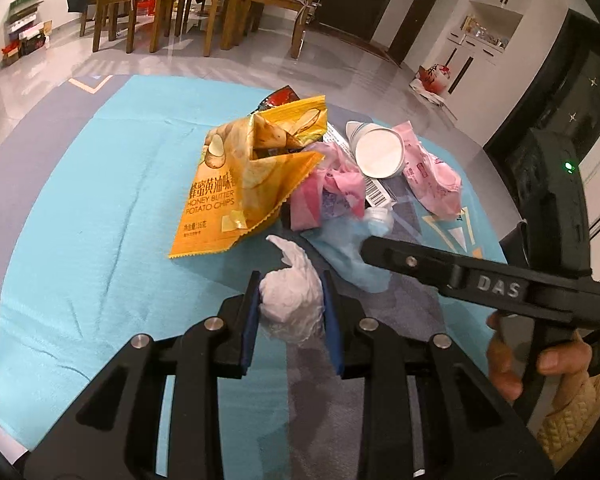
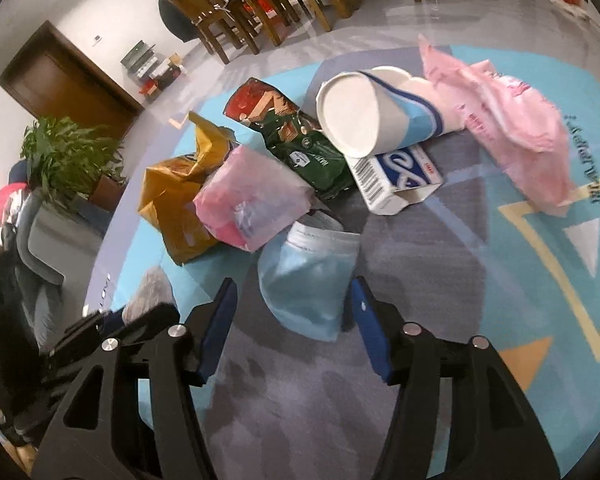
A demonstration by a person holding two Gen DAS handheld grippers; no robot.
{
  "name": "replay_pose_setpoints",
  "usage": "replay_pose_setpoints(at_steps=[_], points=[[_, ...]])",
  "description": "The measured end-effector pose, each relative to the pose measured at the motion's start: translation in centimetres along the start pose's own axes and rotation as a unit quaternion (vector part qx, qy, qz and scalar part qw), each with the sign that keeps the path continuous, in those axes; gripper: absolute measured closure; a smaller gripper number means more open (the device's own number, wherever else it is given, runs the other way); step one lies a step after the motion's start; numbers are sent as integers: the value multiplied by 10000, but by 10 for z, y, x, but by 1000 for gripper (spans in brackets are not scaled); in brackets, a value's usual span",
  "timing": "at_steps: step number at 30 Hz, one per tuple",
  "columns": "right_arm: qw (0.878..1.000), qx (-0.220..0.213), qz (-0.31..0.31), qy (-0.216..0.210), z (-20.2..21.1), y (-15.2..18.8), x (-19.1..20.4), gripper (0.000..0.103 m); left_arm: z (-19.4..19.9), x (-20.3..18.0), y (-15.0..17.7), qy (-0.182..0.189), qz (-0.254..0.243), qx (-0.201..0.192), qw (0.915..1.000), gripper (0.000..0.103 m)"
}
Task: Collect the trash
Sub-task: 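Grasp the white crumpled tissue with the left tool while the right approaches the blue mask, then carry the tissue and blue mask over the black bin and release both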
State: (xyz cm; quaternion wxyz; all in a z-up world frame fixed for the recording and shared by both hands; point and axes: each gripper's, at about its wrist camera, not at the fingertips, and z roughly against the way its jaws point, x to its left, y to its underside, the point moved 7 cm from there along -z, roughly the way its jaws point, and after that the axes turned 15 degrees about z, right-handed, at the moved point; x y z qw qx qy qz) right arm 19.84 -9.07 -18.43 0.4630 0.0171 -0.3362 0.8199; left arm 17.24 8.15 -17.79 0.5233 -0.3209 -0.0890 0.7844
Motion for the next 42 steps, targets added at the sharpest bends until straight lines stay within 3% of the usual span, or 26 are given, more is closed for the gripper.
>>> replay_pose_setpoints(at_steps=[4,5,6,7,9,13,18,26,33,42], points=[[9997,64,127,213,-8,-1,1,47,2,3,1,-20,10,28,10000,73],[9992,138,199,324,-10,2,0,56,2,4,0,-28,13,35,10000,73],[9984,213,281,440,-12,4,0,76,1,5,0,-28,27,59,10000,73],[9980,257,320,475,-13,6,1,86,0,5,0,-27,39,74,10000,73],[9971,274,406,587,-11,9,2,95,0,3,1,-33,43,86,9999,73],[9970,152,420,627,8,15,0,96,-2,-2,1,-51,-37,64,10000,73],[9964,33,28,844,44,32,-33,96,-4,-14,8,47,-210,144,9997,73],[9932,-598,-394,920,111,59,-63,96,0,-42,24,246,-582,288,9976,73],[9861,-1142,-703,985,154,64,-76,96,7,-95,37,339,-1088,233,9932,73],[9681,-1811,-1119,1319,204,73,-112,96,12,-189,46,451,-1800,57,9826,73]])
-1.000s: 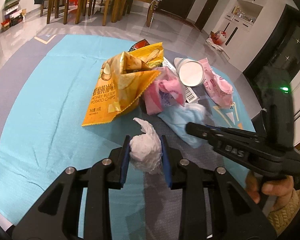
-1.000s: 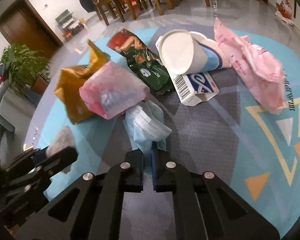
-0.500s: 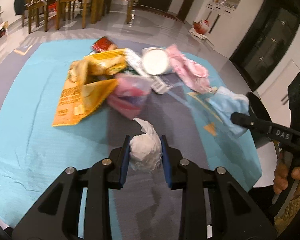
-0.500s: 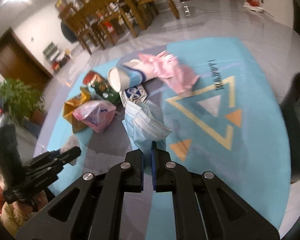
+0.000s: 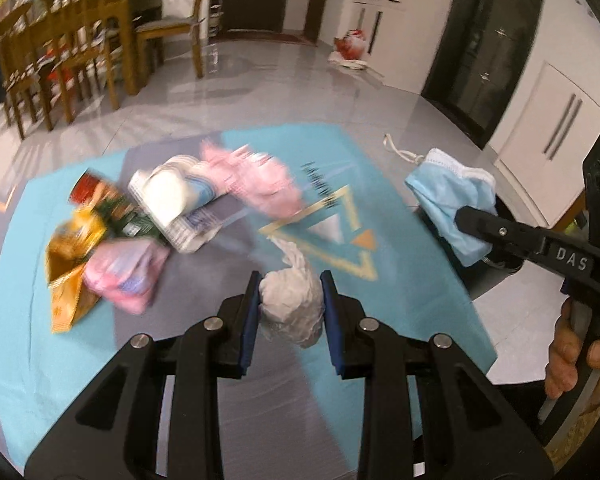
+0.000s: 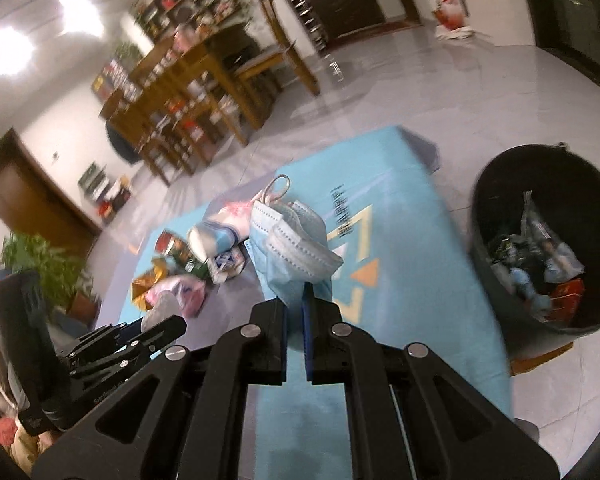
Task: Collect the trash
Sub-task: 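Carry the tissue and blue mask over the black bin and release both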
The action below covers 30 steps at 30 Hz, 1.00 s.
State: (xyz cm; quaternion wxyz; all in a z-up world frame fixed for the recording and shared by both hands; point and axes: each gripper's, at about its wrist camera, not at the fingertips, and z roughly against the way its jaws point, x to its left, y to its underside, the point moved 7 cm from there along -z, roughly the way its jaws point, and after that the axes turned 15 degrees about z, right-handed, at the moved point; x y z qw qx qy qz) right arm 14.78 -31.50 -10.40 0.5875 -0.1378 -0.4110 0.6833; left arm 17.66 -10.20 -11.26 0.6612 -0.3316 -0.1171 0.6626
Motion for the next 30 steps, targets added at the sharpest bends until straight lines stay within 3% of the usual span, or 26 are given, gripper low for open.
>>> replay_pose_setpoints(at_steps=[12,19,22,30], points=[[9947,-547,-758,434,46,1,-79,96,-17,-111,-15,317,-939,-158,9950,73],[9874,-649,-1083,950,65,10,-119,96,-36,-167,-15,518,-1391,-141,9888,73],[9830,-667,-1182,1238,72,11,-137,96,-47,-187,-12,552,-1573,-127,9859,73],[9744,-702,-1554,1466,81,13,-169,95,-71,-226,-12,609,-1858,-126,9806,72]])
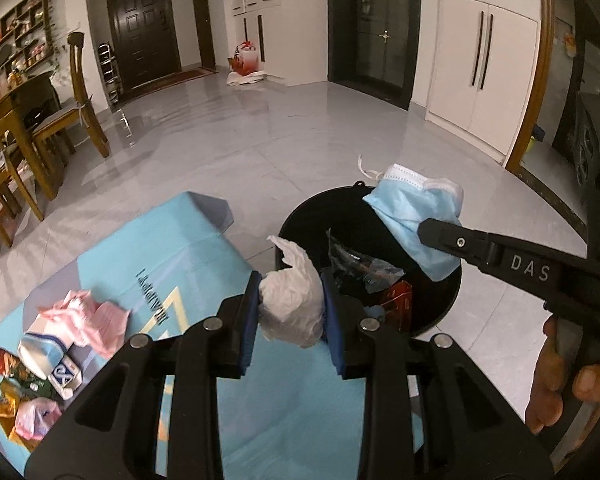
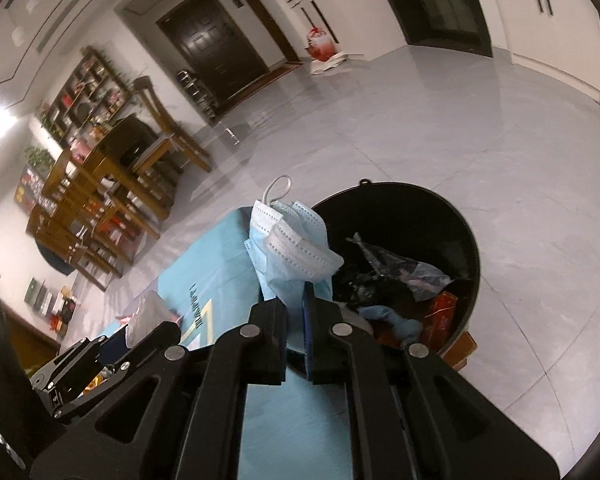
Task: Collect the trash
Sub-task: 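Carry the tissue and blue mask over the black bin and release both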
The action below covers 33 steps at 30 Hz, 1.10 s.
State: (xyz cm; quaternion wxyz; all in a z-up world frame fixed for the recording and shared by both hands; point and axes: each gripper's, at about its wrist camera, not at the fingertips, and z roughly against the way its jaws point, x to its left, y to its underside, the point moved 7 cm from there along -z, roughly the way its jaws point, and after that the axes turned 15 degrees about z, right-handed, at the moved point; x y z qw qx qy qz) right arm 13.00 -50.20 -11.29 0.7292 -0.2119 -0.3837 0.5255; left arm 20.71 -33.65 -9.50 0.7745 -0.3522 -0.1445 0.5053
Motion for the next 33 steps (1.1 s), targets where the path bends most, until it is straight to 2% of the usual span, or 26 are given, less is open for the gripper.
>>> replay_pose_setpoints(at_steps=[4,8,19,20,23,25,26,27,33], points=[[9998,43,-178,92,-3,-1,-15,95,-13,-15,-6,41,-80,-3,10000,72],[9989,111,-253,368,-7,-2,-27,94,-31,-25,-11,77,-101,47,9999,71],[9965,255,-413,685,-16,-3,-49,92,-72,-38,-13,57,-126,282,9995,68],[9962,268,-440,701,-17,-3,-51,91,-75,-38,-13,70,-122,298,9995,67],[9954,313,-542,732,-21,-3,-58,84,-82,-39,-13,51,-121,312,9994,51],[9949,343,-637,705,-21,-2,-61,68,-84,-36,-13,105,-61,335,9994,46],[9947,353,-694,665,-21,-1,-62,64,-85,-35,-12,108,-40,347,9993,37],[9946,357,-761,601,-22,0,-63,60,-84,-34,-12,98,-25,337,9994,33],[9942,349,-843,561,-18,1,-60,59,-81,-25,-11,131,126,318,9993,30]])
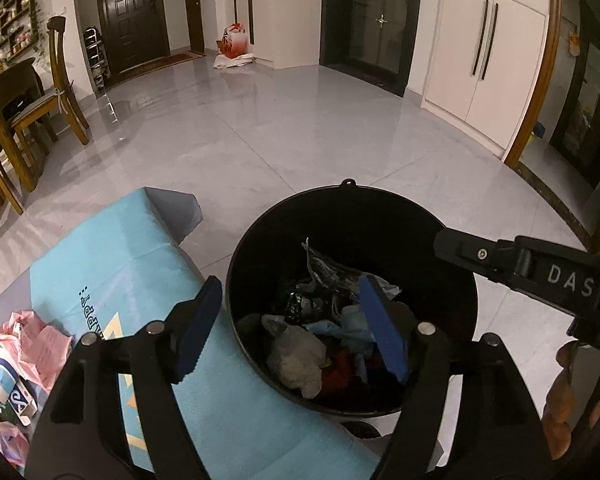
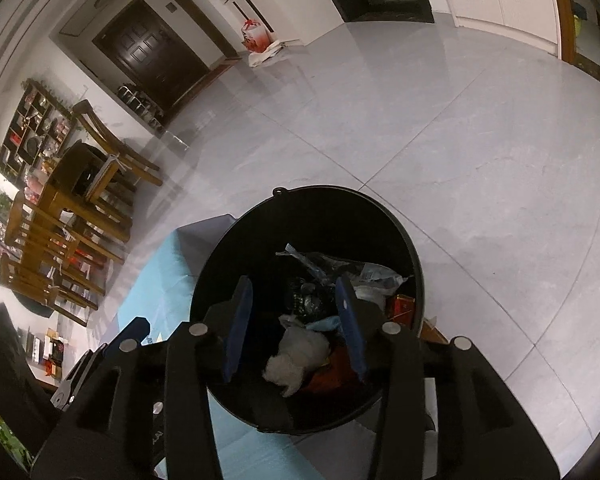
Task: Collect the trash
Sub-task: 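Carry the tissue and blue mask over the black bin and release both, then grasp the yellow potato chip bag with the left tool while the right grasps the pink plastic bag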
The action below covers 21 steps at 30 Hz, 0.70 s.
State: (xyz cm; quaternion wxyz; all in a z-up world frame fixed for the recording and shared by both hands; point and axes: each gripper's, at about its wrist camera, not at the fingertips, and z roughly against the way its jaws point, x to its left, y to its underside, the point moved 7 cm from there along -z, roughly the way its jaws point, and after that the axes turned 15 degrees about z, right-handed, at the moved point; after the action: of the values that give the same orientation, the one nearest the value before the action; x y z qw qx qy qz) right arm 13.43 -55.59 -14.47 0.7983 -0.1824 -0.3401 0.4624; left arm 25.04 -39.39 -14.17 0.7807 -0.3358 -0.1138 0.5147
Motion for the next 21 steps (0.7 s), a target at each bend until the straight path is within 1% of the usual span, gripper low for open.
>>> replay_pose_setpoints(at_steps=[5,8,13,16,19,21], points=[[10000,17,56,-16,0,-1,8,57,10,10,2,10,115,-53,9999,25],[9999,3,100,-31,1,-1,14,54,21,23,3,52,304,-102,9995,21],[9999,-23,79,-116,1,-1,20,50,45,63,5,131,872,-122,9960,15],[9995,-4,162,-288,-1,0,33,49,58,85,16,186,1184,-82,9928,13],[9985,14,388,-399,-3,1,53,49,70,100,33,226,1309,-43,9911,10],[9970,42,597,-491,-5,3,70,46,78,109,44,244,1374,-1,9902,6]])
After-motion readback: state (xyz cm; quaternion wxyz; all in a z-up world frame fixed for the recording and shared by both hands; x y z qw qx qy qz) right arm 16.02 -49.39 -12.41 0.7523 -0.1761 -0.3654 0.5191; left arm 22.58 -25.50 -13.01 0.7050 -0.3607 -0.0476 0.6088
